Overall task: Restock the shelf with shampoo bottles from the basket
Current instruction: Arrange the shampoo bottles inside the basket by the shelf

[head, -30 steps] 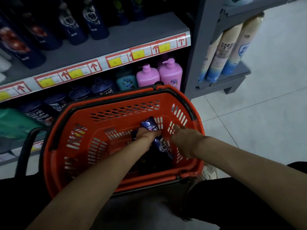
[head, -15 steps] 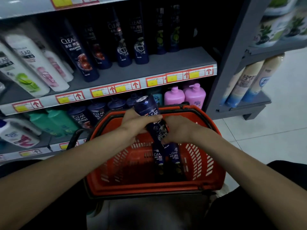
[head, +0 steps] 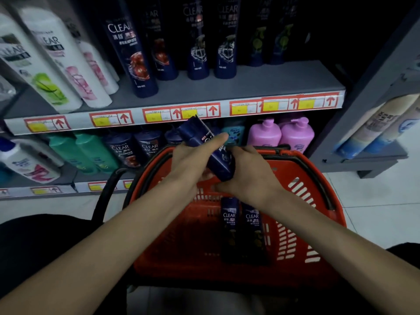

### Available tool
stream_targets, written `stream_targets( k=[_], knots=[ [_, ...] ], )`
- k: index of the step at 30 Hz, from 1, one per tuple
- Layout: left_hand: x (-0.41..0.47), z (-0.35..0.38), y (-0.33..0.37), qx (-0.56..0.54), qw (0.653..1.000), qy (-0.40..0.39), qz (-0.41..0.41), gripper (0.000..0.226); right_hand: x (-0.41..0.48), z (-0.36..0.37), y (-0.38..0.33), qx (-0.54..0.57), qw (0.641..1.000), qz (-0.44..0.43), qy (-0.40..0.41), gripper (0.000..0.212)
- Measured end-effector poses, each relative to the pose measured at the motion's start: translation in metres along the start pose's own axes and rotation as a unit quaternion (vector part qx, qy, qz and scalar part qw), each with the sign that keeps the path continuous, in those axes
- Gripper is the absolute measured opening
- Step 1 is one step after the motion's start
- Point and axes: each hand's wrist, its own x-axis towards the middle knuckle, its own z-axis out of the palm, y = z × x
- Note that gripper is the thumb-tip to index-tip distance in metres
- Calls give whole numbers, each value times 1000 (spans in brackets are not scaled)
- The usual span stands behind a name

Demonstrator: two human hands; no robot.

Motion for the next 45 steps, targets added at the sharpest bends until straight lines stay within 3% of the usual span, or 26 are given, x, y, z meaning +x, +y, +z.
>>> stream_targets(
  k=[5, 9, 13, 17, 21, 25, 28, 32, 36, 39, 42, 45],
  knots=[
    [5, 2, -3, -7, 1000, 1, -11, 54, 5, 10, 0, 54, 998, 42, -3, 59],
    [5, 3, -7, -10, 1000, 0, 3, 63, 6, 8, 2, 161, 984, 78, -24, 60],
    [9, 0, -4, -23, 1000, 5, 12, 77, 3, 2, 1, 274, 953, 126, -40, 76],
    [9, -5, 4, -53, 998, -8, -15, 82, -1, -7, -4, 367, 911, 185, -36, 60],
    [10, -12, 7, -69, 997, -25, -13, 70, -5, -23, -5, 537, 813, 217, -59, 43],
    [10, -16, 4, -79, 996, -35, 0, 41, -6, -31, 0, 670, 709, 202, -91, 31],
    [10, -18, 2, -67, 996, -48, 21, 22, -7, -36, 1, 721, 662, 174, -106, 41],
    [4, -19, 5, -51, 992, -109, 50, 26, -11, -41, 1, 764, 619, 138, -117, 46],
    [-2, -19, 8, -29, 988, -122, 85, 41, -11, -46, -2, 773, 617, 111, -100, 42],
    [-1, -21, 10, -32, 990, -94, 101, 51, -11, -47, -6, 759, 638, 99, -85, 37],
    [-3, -24, 13, -35, 989, -88, 115, 46, -10, -41, -10, 721, 682, 113, -45, 37],
    [-6, -27, 16, -7, 984, -101, 144, 39, -9, -32, -17, 659, 741, 130, -2, 51]
  ],
)
